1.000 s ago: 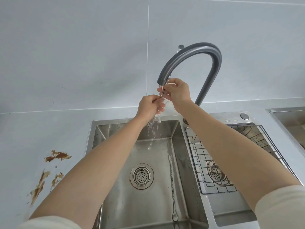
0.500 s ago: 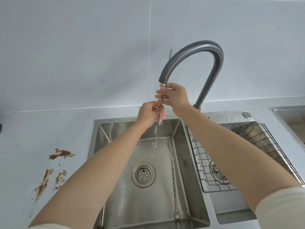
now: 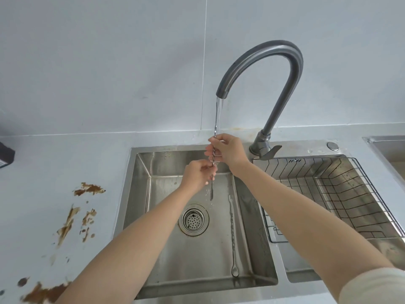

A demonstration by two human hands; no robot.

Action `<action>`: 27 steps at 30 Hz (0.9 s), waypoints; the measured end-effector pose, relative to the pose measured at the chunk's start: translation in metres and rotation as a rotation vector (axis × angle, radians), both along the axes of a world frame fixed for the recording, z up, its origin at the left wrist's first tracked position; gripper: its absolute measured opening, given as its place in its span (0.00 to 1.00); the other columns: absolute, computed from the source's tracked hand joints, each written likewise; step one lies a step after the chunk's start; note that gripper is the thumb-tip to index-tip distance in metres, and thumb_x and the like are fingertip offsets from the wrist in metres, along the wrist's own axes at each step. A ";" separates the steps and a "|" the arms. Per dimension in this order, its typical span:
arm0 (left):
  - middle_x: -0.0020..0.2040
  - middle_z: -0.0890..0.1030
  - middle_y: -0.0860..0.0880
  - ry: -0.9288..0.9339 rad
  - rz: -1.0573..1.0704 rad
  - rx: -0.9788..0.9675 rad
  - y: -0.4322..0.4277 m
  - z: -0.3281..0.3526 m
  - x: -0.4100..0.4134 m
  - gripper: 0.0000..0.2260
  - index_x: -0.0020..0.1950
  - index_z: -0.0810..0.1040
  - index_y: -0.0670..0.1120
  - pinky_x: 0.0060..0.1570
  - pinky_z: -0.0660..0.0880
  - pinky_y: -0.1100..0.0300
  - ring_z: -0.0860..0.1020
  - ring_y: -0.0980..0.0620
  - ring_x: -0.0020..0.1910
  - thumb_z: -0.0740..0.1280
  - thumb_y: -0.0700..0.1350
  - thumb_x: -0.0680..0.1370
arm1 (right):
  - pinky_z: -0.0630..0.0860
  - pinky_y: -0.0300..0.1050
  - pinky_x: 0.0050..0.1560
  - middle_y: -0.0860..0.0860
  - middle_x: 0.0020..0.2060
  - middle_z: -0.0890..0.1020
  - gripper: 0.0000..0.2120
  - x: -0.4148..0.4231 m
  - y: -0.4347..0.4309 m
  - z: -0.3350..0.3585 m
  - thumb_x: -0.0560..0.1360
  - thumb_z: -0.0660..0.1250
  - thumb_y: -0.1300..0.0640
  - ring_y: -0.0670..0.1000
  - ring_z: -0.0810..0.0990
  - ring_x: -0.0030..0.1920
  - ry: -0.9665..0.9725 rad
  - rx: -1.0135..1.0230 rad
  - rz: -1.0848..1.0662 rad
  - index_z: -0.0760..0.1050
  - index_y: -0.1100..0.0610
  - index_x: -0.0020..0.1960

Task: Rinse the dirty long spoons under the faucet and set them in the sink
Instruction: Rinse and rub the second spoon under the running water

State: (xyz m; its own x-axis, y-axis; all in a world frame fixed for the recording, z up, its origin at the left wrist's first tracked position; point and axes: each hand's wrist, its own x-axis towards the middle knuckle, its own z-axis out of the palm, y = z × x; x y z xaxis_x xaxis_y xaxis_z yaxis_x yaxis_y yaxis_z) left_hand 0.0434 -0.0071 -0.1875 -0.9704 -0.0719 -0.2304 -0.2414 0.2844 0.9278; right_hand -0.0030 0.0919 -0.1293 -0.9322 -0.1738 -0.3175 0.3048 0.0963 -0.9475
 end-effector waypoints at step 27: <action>0.41 0.78 0.41 -0.496 -0.215 -0.362 0.052 -0.162 0.094 0.10 0.41 0.80 0.38 0.42 0.69 0.56 0.78 0.44 0.44 0.60 0.38 0.77 | 0.74 0.44 0.32 0.54 0.34 0.76 0.15 0.074 0.042 -0.225 0.73 0.59 0.70 0.53 0.76 0.34 -0.442 0.481 0.074 0.68 0.53 0.34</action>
State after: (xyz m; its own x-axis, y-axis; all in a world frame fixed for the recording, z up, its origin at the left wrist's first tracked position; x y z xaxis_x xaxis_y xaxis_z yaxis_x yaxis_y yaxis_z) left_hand 0.1375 0.0453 -0.3496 -0.7565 -0.0456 -0.6524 -0.5195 0.6478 0.5572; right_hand 0.0713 0.1336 -0.3547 -0.6874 0.0243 -0.7259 0.6316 0.5135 -0.5810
